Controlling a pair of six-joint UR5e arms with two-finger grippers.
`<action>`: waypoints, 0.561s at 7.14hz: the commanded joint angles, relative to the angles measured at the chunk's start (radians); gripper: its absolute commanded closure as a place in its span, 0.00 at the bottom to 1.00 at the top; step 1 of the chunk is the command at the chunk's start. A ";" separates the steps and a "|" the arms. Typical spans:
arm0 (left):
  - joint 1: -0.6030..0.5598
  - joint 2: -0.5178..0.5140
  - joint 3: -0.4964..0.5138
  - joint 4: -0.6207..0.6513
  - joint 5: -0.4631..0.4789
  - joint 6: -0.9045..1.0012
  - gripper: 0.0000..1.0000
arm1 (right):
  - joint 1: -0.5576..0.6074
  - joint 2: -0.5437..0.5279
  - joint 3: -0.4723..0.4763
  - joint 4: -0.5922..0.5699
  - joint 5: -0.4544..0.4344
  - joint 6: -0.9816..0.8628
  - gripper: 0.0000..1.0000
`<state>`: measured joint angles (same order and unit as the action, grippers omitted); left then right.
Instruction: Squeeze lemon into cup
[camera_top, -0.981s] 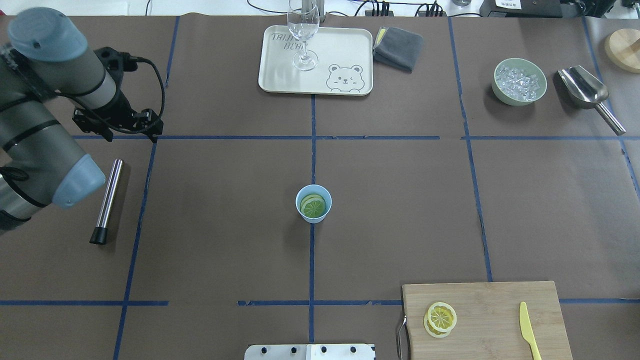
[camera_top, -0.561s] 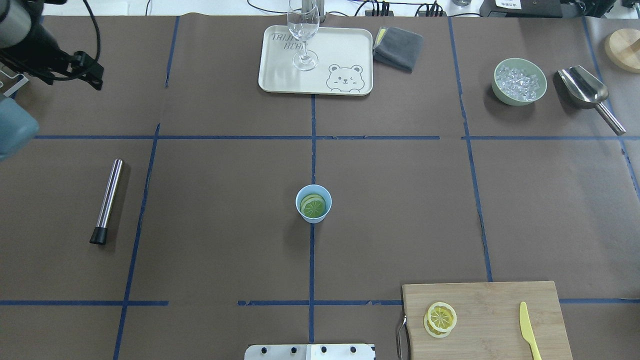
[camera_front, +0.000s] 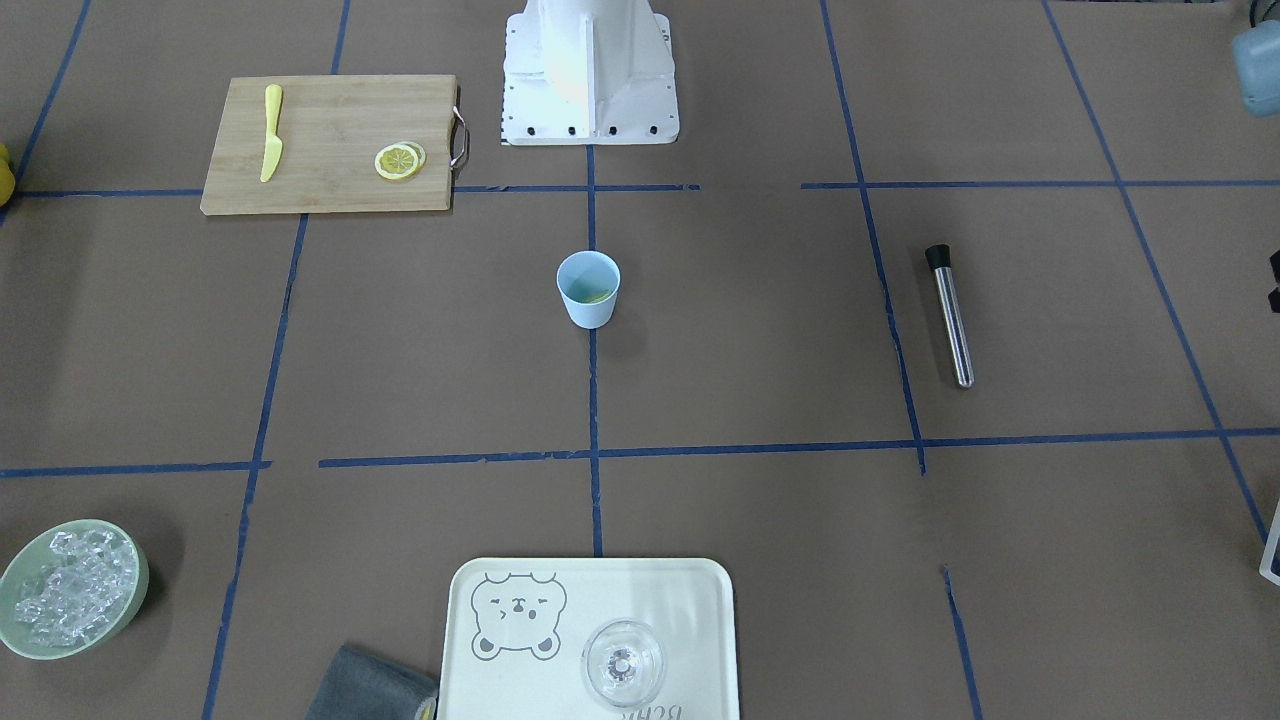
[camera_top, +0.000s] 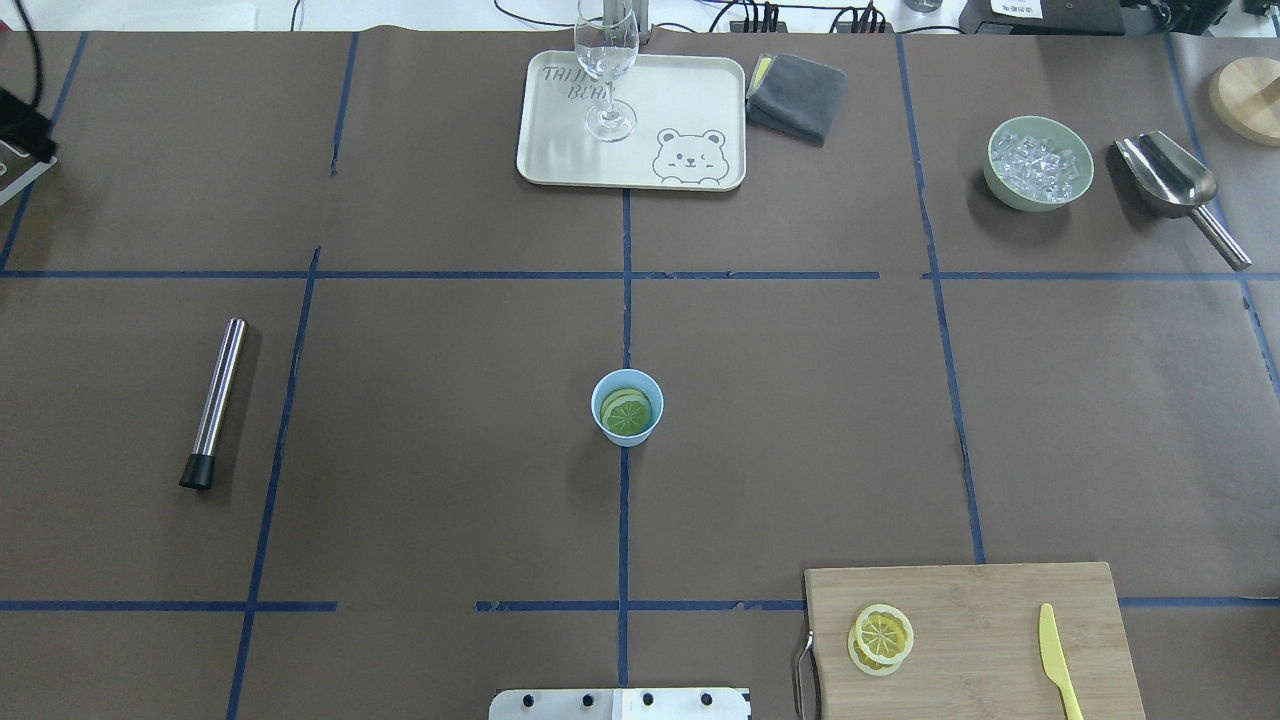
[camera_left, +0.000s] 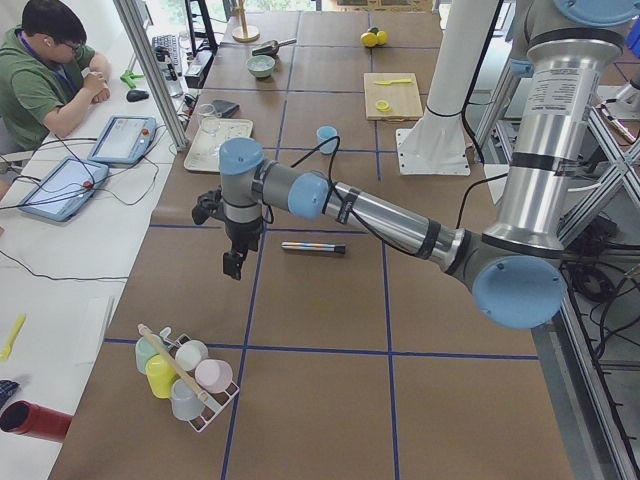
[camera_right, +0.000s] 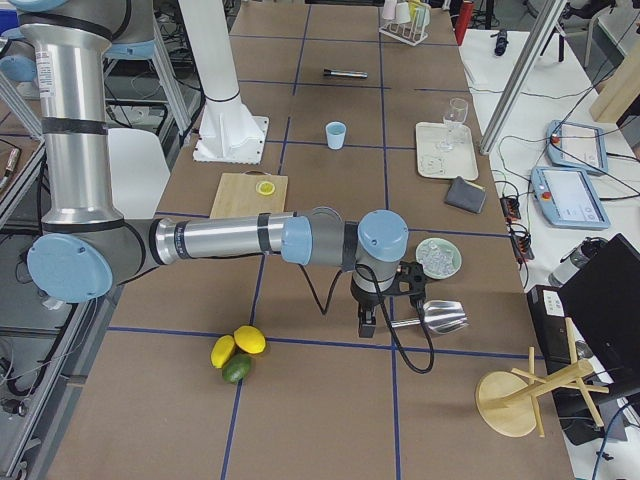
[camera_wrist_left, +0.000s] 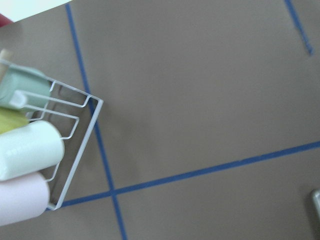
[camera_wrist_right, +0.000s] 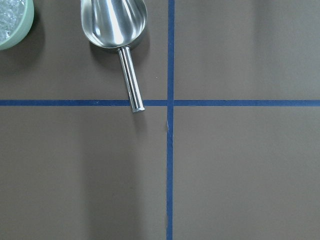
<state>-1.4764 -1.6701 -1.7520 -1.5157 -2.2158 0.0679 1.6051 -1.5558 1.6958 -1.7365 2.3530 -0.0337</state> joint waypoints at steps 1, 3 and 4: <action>-0.145 0.059 0.151 -0.062 -0.018 0.195 0.00 | 0.001 0.000 -0.001 0.000 0.000 0.000 0.00; -0.168 0.090 0.220 -0.121 -0.021 0.227 0.00 | -0.001 0.000 -0.001 -0.002 0.002 0.000 0.00; -0.167 0.092 0.221 -0.121 -0.022 0.222 0.00 | 0.001 0.000 -0.001 -0.002 0.003 0.000 0.00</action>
<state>-1.6391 -1.5876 -1.5437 -1.6274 -2.2365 0.2874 1.6050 -1.5555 1.6951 -1.7375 2.3545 -0.0338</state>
